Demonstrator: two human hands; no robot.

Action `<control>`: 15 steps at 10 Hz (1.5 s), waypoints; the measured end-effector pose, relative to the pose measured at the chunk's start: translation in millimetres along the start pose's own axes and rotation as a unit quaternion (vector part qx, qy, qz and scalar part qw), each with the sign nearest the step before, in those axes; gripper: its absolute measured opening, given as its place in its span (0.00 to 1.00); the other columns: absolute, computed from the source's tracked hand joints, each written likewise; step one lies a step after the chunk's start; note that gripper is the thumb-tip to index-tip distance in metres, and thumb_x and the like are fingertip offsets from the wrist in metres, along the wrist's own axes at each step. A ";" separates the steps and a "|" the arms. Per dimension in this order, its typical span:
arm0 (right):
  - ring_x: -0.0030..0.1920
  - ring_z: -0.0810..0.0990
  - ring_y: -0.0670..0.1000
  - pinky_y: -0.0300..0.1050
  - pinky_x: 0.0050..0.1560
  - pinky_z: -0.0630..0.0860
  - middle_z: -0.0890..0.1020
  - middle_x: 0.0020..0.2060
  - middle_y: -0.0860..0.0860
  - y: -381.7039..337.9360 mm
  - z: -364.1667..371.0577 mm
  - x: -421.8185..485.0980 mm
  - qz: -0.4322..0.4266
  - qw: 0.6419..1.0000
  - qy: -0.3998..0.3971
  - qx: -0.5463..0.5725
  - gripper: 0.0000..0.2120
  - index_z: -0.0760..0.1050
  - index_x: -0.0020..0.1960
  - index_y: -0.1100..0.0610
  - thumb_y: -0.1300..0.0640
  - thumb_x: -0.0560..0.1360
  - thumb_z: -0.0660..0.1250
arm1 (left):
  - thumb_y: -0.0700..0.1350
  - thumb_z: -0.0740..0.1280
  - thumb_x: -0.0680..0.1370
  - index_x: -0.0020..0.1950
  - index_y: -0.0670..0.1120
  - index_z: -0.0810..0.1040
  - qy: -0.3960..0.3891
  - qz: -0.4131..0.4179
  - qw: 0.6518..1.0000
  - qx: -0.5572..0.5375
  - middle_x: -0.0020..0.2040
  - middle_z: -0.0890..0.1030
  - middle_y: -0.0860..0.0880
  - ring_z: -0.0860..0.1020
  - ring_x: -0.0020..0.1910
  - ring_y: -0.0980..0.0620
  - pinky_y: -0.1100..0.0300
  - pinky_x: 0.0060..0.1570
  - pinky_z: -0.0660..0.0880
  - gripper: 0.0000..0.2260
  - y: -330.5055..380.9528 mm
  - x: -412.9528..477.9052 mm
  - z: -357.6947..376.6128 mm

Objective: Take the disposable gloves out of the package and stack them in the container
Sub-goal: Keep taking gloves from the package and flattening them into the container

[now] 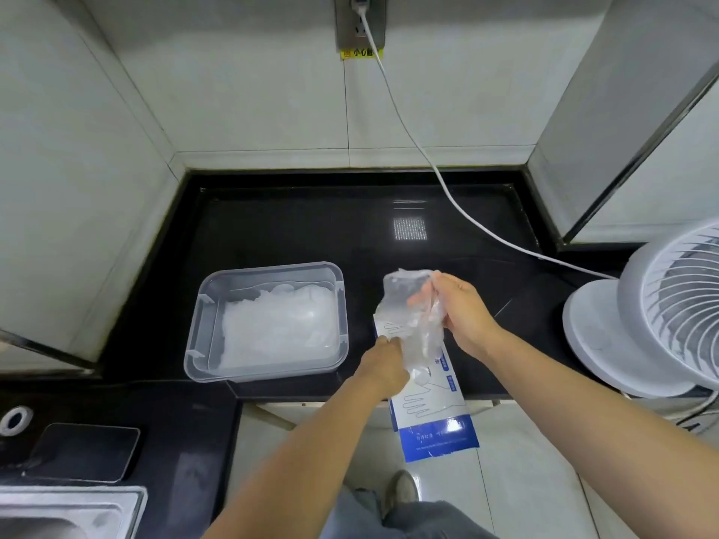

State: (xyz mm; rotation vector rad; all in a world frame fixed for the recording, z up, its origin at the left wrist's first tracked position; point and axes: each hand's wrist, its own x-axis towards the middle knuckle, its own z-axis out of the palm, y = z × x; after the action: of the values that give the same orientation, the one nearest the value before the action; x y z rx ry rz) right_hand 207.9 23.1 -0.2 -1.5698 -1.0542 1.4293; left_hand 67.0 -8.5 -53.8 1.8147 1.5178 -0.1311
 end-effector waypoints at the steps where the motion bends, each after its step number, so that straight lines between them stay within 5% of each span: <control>1: 0.42 0.83 0.52 0.45 0.45 0.80 0.86 0.42 0.54 -8.4 3.5 -1.3 0.005 1.000 -0.007 0.007 0.18 0.79 0.46 0.58 0.51 0.84 0.55 | 0.37 0.63 0.79 0.65 0.39 0.74 0.039 -0.040 0.985 -0.165 0.58 0.79 0.40 0.79 0.54 0.42 0.55 0.49 0.76 0.14 0.5 2.8 -17.2; 2: 0.42 0.84 0.52 0.43 0.41 0.80 0.85 0.44 0.57 -10.1 8.5 -0.8 0.003 1.000 -0.007 0.012 0.19 0.79 0.52 0.61 0.50 0.84 0.54 | 0.36 0.59 0.81 0.59 0.35 0.77 0.103 -0.087 0.894 -0.427 0.44 0.81 0.41 0.80 0.37 0.48 0.56 0.45 0.81 0.11 5.8 0.8 -51.2; 3: 0.45 0.83 0.52 0.43 0.43 0.78 0.84 0.45 0.57 -12.8 16.2 0.8 0.001 1.000 0.010 0.013 0.18 0.80 0.53 0.62 0.51 0.82 0.56 | 0.49 0.54 0.83 0.55 0.39 0.78 0.137 -0.087 0.775 -0.611 0.44 0.82 0.40 0.82 0.39 0.46 0.55 0.48 0.81 0.18 4.3 -11.5 -83.3; 4: 0.45 0.82 0.50 0.43 0.46 0.76 0.84 0.45 0.56 -16.4 28.3 2.6 -0.007 1.000 -0.021 -0.002 0.18 0.82 0.49 0.61 0.53 0.82 0.56 | 0.68 0.58 0.77 0.53 0.47 0.80 0.084 -0.099 0.749 -0.650 0.52 0.84 0.43 0.83 0.50 0.45 0.51 0.54 0.79 0.26 -9.9 -23.3 -101.9; 5: 0.40 0.79 0.47 0.41 0.46 0.74 0.82 0.40 0.55 -19.7 47.9 2.5 -0.005 0.997 -0.073 -0.027 0.19 0.80 0.49 0.65 0.53 0.83 0.57 | 0.64 0.69 0.72 0.56 0.49 0.79 0.065 -0.128 0.832 -0.536 0.53 0.83 0.48 0.82 0.50 0.50 0.57 0.50 0.80 0.22 -21.3 -30.0 -110.5; 6: 0.41 0.77 0.49 0.46 0.50 0.73 0.80 0.39 0.56 -18.9 69.2 2.1 0.006 0.988 -0.136 -0.074 0.21 0.79 0.48 0.66 0.50 0.83 0.58 | 0.47 0.70 0.77 0.48 0.45 0.76 0.070 -0.124 0.868 -0.475 0.46 0.80 0.47 0.79 0.43 0.51 0.59 0.44 0.77 0.07 -35.8 -30.3 -112.2; 7: 0.41 0.80 0.53 0.45 0.48 0.78 0.83 0.38 0.59 -15.9 80.5 2.8 0.032 0.987 -0.147 -0.056 0.24 0.80 0.49 0.68 0.47 0.83 0.58 | 0.45 0.65 0.79 0.41 0.47 0.73 0.167 -0.174 0.859 -0.450 0.37 0.74 0.48 0.72 0.34 0.53 0.64 0.33 0.70 0.07 -47.3 -29.7 -112.3; 8: 0.38 0.81 0.53 0.43 0.44 0.78 0.83 0.36 0.55 -23.2 87.8 -0.2 0.069 0.989 -0.126 -0.038 0.26 0.80 0.47 0.61 0.41 0.82 0.55 | 0.46 0.60 0.81 0.40 0.47 0.73 0.232 -0.168 0.870 -0.402 0.39 0.74 0.47 0.71 0.34 0.54 0.63 0.34 0.70 0.10 -73.0 -30.7 -112.0; 9: 0.54 0.83 0.49 0.47 0.60 0.74 0.84 0.53 0.51 -27.8 89.8 1.1 0.085 0.982 -0.171 -0.011 0.28 0.76 0.62 0.52 0.33 0.79 0.54 | 0.47 0.59 0.82 0.49 0.46 0.74 0.241 -0.162 0.886 -0.362 0.44 0.76 0.46 0.73 0.37 0.53 0.62 0.38 0.74 0.07 -94.9 -33.8 -113.7; 10: 0.58 0.82 0.50 0.47 0.62 0.75 0.80 0.60 0.51 -27.6 101.1 6.2 0.064 0.968 -0.234 -0.059 0.28 0.67 0.70 0.49 0.43 0.74 0.70 | 0.49 0.57 0.83 0.52 0.47 0.74 0.243 -0.180 0.891 -0.339 0.43 0.77 0.47 0.75 0.38 0.52 0.63 0.34 0.74 0.09 -111.7 -39.5 -114.6; 11: 0.46 0.85 0.53 0.49 0.56 0.79 0.84 0.47 0.59 -26.1 115.8 17.6 0.057 0.971 -0.203 -0.117 0.28 0.71 0.67 0.58 0.62 0.70 0.76 | 0.51 0.60 0.82 0.56 0.43 0.76 0.236 -0.165 0.892 -0.347 0.38 0.77 0.48 0.76 0.33 0.52 0.64 0.31 0.72 0.13 -127.4 -44.1 -115.5; 12: 0.38 0.81 0.50 0.45 0.48 0.77 0.82 0.36 0.58 -29.0 131.3 21.3 0.042 0.973 -0.173 -0.148 0.20 0.74 0.63 0.63 0.66 0.73 0.72 | 0.56 0.65 0.78 0.60 0.50 0.72 0.196 -0.168 0.913 -0.315 0.46 0.77 0.52 0.80 0.42 0.51 0.64 0.41 0.76 0.15 -137.1 -47.8 -120.1; 13: 0.36 0.79 0.51 0.42 0.44 0.76 0.81 0.33 0.56 -33.9 144.9 18.8 0.054 0.957 -0.204 -0.200 0.13 0.77 0.57 0.67 0.65 0.73 0.72 | 0.53 0.63 0.80 0.50 0.48 0.75 0.212 -0.173 0.907 -0.319 0.40 0.78 0.49 0.79 0.40 0.52 0.58 0.47 0.78 0.09 -145.7 -44.0 -123.3; 14: 0.35 0.79 0.52 0.40 0.39 0.76 0.81 0.36 0.57 -39.4 152.4 19.9 0.072 0.958 -0.190 -0.205 0.15 0.75 0.58 0.59 0.66 0.73 0.71 | 0.47 0.57 0.83 0.45 0.44 0.75 0.249 -0.188 0.912 -0.267 0.35 0.75 0.46 0.73 0.33 0.53 0.64 0.36 0.73 0.12 -157.6 -44.0 -126.6; 15: 0.34 0.78 0.52 0.41 0.36 0.77 0.81 0.45 0.60 -38.7 153.5 31.6 0.055 0.985 -0.083 -0.139 0.17 0.74 0.61 0.60 0.68 0.73 0.69 | 0.45 0.56 0.83 0.49 0.43 0.74 0.293 -0.132 0.932 -0.165 0.38 0.75 0.48 0.74 0.37 0.51 0.61 0.38 0.73 0.10 -170.7 -44.5 -125.6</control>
State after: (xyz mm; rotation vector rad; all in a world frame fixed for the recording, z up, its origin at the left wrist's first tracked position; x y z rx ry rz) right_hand 52.8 67.1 9.4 -1.7498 -1.3301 1.5609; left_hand -143.2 32.6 -22.2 1.4319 2.0447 0.5571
